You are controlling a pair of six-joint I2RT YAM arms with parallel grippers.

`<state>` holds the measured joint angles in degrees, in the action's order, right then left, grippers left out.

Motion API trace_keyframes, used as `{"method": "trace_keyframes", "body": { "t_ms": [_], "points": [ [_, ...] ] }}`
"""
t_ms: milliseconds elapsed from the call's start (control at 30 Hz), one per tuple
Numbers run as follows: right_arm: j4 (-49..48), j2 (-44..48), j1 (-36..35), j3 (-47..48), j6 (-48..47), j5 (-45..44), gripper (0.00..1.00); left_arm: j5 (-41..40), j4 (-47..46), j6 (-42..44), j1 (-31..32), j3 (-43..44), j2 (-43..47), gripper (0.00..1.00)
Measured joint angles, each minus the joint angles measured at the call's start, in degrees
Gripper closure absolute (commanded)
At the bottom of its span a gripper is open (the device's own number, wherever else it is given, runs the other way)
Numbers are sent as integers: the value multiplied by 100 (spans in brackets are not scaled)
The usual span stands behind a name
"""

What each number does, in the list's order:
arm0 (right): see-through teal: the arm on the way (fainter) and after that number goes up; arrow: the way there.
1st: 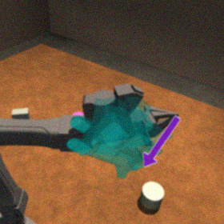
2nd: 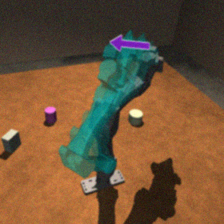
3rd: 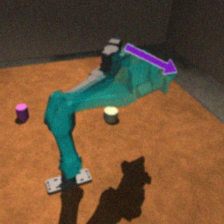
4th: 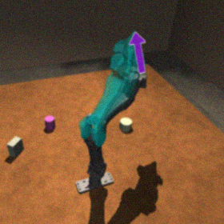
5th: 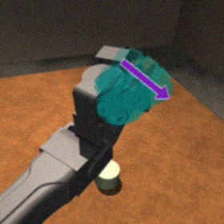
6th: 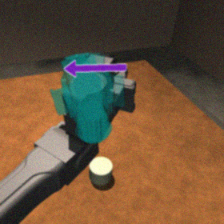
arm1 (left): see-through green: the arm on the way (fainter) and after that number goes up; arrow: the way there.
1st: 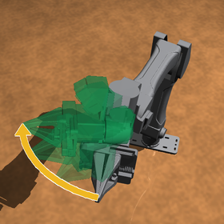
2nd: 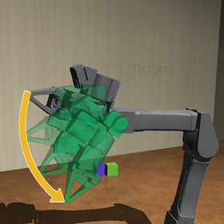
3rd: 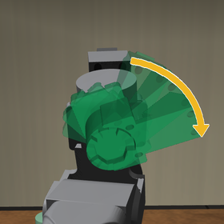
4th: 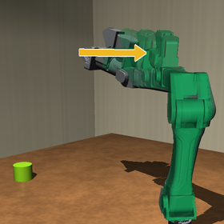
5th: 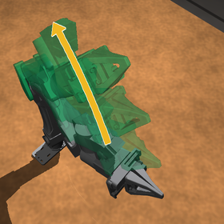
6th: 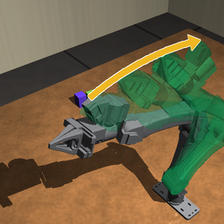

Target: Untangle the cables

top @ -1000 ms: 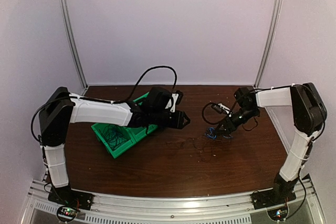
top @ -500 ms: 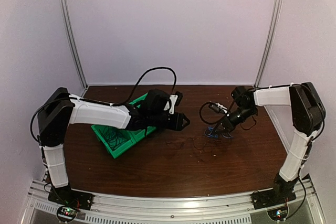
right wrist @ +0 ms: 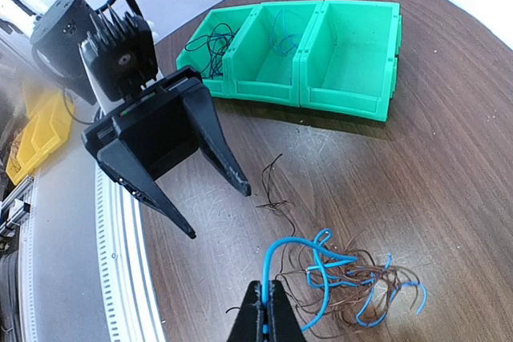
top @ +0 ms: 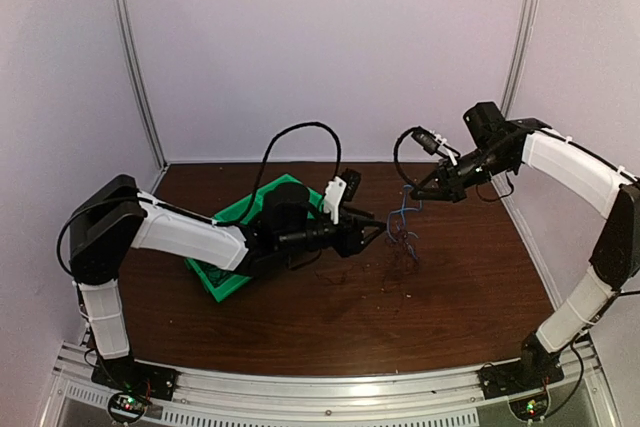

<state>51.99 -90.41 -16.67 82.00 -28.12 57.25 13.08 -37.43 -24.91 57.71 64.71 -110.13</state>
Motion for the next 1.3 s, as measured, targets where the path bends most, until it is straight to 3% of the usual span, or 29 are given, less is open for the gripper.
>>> {"method": "trace_keyframes", "body": {
  "t_ms": [200, 400, 600, 700, 833, 1300],
  "points": [
    [278, 120, -59, 138, 31, 42, 100, -315, -997, 293, 50, 83, -116, 52],
    [431, 151, -144, 354, 70, 61, 100, -269, -1224, 461, 103, 533, -540, 52],
    [621, 214, -229, 654, 63, 105, 100, -52, -1268, 546, 127, 1248, -1180, 61],
    [667, 229, -247, 822, 66, 125, 100, 52, -1327, 564, 140, 1558, -1545, 75],
    [765, 302, -260, 1032, 66, 164, 100, 166, -1381, 581, 177, 2041, -2118, 84],
    [1049, 302, -256, 2841, 0, 348, 100, 254, -1547, 422, 258, 2072, -2835, 89]
  ]
}}
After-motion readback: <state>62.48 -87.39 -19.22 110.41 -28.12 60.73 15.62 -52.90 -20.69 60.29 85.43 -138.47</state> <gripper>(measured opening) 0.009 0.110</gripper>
